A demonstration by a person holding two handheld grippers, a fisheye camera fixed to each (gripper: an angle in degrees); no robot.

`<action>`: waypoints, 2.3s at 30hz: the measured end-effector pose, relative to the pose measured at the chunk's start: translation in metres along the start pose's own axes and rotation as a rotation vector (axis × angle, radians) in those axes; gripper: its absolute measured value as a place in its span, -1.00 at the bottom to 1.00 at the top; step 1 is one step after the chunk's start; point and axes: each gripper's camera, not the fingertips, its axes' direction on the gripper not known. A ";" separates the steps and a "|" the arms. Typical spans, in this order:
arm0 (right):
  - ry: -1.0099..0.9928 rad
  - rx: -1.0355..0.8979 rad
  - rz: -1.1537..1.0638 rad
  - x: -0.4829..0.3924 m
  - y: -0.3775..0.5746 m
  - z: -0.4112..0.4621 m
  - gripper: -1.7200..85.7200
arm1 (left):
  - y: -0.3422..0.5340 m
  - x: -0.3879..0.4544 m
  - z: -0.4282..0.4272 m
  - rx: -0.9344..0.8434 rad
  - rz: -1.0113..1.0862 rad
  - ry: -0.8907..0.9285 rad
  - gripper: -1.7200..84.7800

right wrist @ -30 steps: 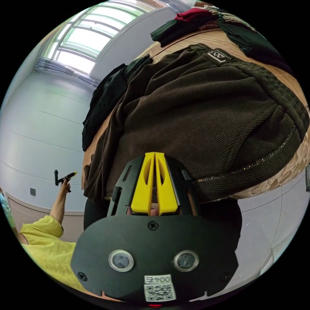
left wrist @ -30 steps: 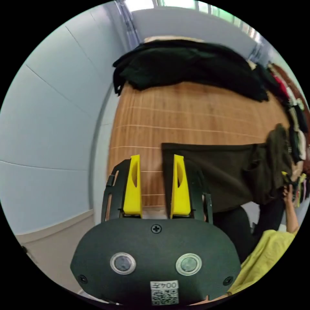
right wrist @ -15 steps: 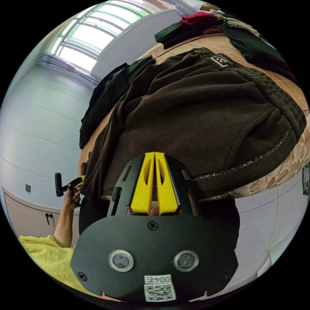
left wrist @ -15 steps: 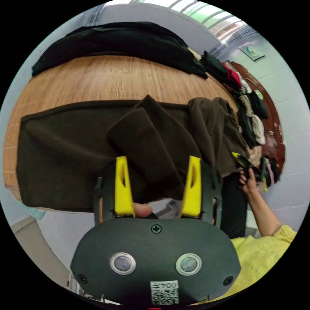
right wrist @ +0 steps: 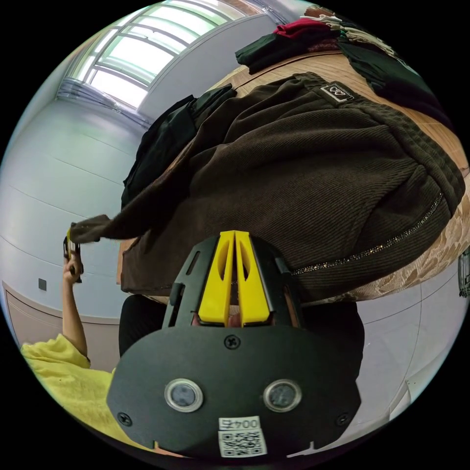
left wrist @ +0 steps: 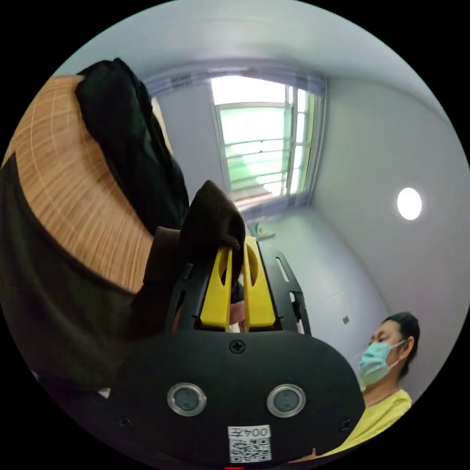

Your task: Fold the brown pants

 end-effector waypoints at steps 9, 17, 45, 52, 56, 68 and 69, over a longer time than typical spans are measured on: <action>-0.011 -0.013 -0.014 -0.007 -0.010 0.014 -0.98 | -0.179 -0.054 0.022 0.310 -0.082 -0.352 -0.78; 0.051 -0.005 -0.075 -0.030 -0.017 0.032 -0.98 | -0.149 -0.184 0.044 0.336 -0.198 -0.352 -0.68; 0.224 -0.097 -0.258 -0.086 -0.059 0.074 -0.71 | 0.329 -0.067 0.286 -0.885 0.814 -1.280 -0.95; 0.412 -0.116 -0.299 -0.046 -0.089 0.045 -0.71 | 0.300 -0.085 0.282 -0.859 0.528 -1.083 -0.95; 0.397 -0.239 -0.379 -0.037 -0.109 0.045 -0.78 | 0.299 -0.092 0.285 -0.844 0.456 -1.030 -0.95; -0.076 -0.146 -0.078 0.090 -0.329 -0.022 -0.69 | 0.407 -0.064 0.355 -0.871 0.995 -1.397 -0.96; -0.103 -0.166 -0.059 0.102 -0.345 -0.013 -0.67 | 0.411 -0.064 0.357 -0.871 1.008 -1.403 -0.96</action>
